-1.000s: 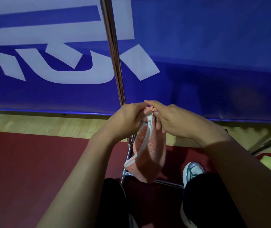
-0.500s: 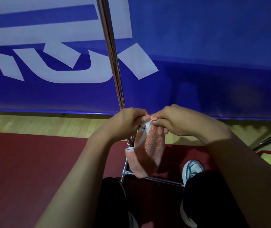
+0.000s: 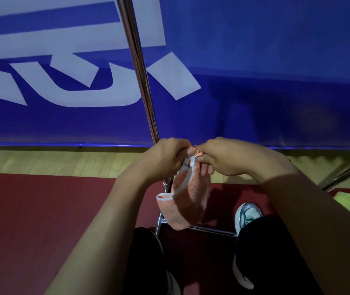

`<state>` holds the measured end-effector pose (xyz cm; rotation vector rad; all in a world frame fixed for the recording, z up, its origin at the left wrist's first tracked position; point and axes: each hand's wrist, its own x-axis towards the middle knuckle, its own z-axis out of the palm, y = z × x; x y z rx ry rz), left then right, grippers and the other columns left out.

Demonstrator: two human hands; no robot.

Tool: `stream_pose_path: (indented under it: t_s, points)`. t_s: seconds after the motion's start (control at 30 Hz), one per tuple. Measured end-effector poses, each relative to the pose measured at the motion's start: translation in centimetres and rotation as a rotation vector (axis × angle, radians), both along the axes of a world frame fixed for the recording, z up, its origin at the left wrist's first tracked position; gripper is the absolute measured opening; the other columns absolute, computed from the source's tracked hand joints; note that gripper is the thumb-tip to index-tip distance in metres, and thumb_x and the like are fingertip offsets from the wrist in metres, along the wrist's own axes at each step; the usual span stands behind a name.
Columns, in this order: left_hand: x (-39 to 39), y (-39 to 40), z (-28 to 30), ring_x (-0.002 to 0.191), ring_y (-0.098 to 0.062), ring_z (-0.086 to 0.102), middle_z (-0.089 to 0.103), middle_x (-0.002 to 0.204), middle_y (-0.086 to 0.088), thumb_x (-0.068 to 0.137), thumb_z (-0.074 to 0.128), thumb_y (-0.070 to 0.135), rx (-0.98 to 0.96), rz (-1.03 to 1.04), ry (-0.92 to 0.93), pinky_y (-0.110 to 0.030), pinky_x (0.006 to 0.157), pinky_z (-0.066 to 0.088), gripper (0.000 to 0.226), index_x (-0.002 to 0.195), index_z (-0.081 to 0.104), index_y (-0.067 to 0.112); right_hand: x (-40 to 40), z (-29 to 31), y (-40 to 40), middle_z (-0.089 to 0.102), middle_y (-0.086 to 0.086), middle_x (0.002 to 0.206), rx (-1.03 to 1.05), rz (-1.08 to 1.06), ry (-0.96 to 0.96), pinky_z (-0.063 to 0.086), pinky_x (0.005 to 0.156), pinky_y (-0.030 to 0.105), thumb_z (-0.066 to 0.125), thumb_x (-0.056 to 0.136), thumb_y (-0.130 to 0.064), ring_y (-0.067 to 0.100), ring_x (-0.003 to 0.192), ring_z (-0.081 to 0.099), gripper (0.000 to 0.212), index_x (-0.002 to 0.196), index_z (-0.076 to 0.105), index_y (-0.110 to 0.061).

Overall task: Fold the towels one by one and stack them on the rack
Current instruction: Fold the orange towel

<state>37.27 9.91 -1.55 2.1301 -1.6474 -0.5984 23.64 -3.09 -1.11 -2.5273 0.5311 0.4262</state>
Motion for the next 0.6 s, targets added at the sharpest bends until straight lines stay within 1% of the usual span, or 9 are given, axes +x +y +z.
stream_pose_path:
  t_s: [0.07,0.13,0.2,0.3,0.4,0.43,0.5,0.57,0.6]
  points:
    - [0.0,0.0,-0.1,0.07,-0.015,0.068,0.068,0.08,0.001,0.109,0.051,0.029,0.012,-0.015,0.014,-0.042,0.066,0.057,0.023,0.092,0.063,0.018,-0.2,-0.1,-0.1,0.078,-0.007,0.087,-0.006,-0.003,-0.001,0.055,0.091,0.038,0.044,0.109,-0.031,0.008,0.083,0.071,0.03,0.1,0.072,-0.02]
    - [-0.1,0.0,-0.2,0.074,-0.017,0.068,0.07,0.084,-0.001,0.105,0.056,0.04,0.003,-0.029,0.019,-0.041,0.065,0.056,0.028,0.096,0.065,0.015,-0.5,-0.1,-0.3,0.077,-0.008,0.086,0.0,-0.019,-0.046,0.057,0.089,0.041,0.046,0.107,-0.026,0.008,0.082,0.071,0.023,0.098,0.068,-0.025]
    - [-0.2,0.0,-0.4,0.079,-0.018,0.068,0.07,0.087,-0.001,0.098,0.063,0.05,-0.033,-0.044,0.008,-0.042,0.068,0.057,0.035,0.103,0.067,0.016,-0.9,0.2,-0.6,0.073,-0.008,0.086,-0.014,-0.039,-0.125,0.057,0.083,0.044,0.051,0.104,-0.022,0.01,0.082,0.07,0.018,0.092,0.06,-0.031]
    - [-0.3,-0.3,-0.4,0.081,-0.017,0.066,0.069,0.087,0.002,0.096,0.071,0.044,-0.068,-0.05,-0.014,-0.043,0.072,0.056,0.028,0.103,0.068,0.018,-1.4,0.5,-0.9,0.069,-0.011,0.078,-0.02,-0.047,-0.2,0.054,0.071,0.038,0.061,0.1,-0.025,0.006,0.076,0.066,0.02,0.087,0.055,-0.04]
    - [-0.2,-0.5,-0.5,0.076,-0.017,0.065,0.069,0.082,0.002,0.097,0.072,0.038,-0.07,-0.046,-0.071,-0.042,0.068,0.055,0.02,0.097,0.07,0.018,-1.4,0.2,-0.9,0.073,-0.016,0.074,-0.027,-0.074,-0.208,0.057,0.072,0.038,0.065,0.098,-0.031,0.0,0.075,0.067,0.008,0.093,0.062,-0.037]
    - [-0.1,-0.6,-0.6,0.071,-0.015,0.062,0.068,0.077,0.002,0.097,0.072,0.038,-0.077,-0.041,-0.097,-0.039,0.063,0.052,0.021,0.092,0.07,0.018,-1.4,0.1,-0.9,0.074,-0.019,0.072,-0.048,-0.089,-0.212,0.057,0.073,0.038,0.066,0.097,-0.033,-0.001,0.075,0.067,0.006,0.094,0.063,-0.037]
    - [0.1,-0.7,-0.6,0.061,-0.007,0.056,0.063,0.069,0.005,0.096,0.074,0.039,-0.089,0.013,-0.139,-0.023,0.055,0.04,0.024,0.084,0.068,0.019,-1.4,0.2,-1.0,0.072,-0.021,0.069,-0.099,-0.127,-0.239,0.057,0.072,0.038,0.067,0.095,-0.037,0.0,0.076,0.066,0.006,0.092,0.063,-0.037]
    - [0.5,-0.6,-0.4,0.066,0.003,0.059,0.066,0.074,0.012,0.092,0.077,0.044,-0.107,0.112,-0.102,-0.01,0.054,0.037,0.021,0.089,0.072,0.024,-1.3,0.3,-1.1,0.072,-0.014,0.07,-0.171,-0.169,-0.274,0.055,0.07,0.036,0.069,0.092,-0.047,0.007,0.079,0.066,0.015,0.087,0.06,-0.036]
    - [0.8,-0.6,-0.3,0.071,0.004,0.063,0.07,0.078,0.013,0.091,0.076,0.047,-0.128,0.142,-0.085,-0.01,0.056,0.041,0.023,0.093,0.074,0.025,-1.3,0.4,-1.1,0.07,-0.012,0.073,-0.208,-0.192,-0.292,0.053,0.069,0.035,0.069,0.09,-0.052,0.011,0.081,0.065,0.018,0.085,0.06,-0.037]
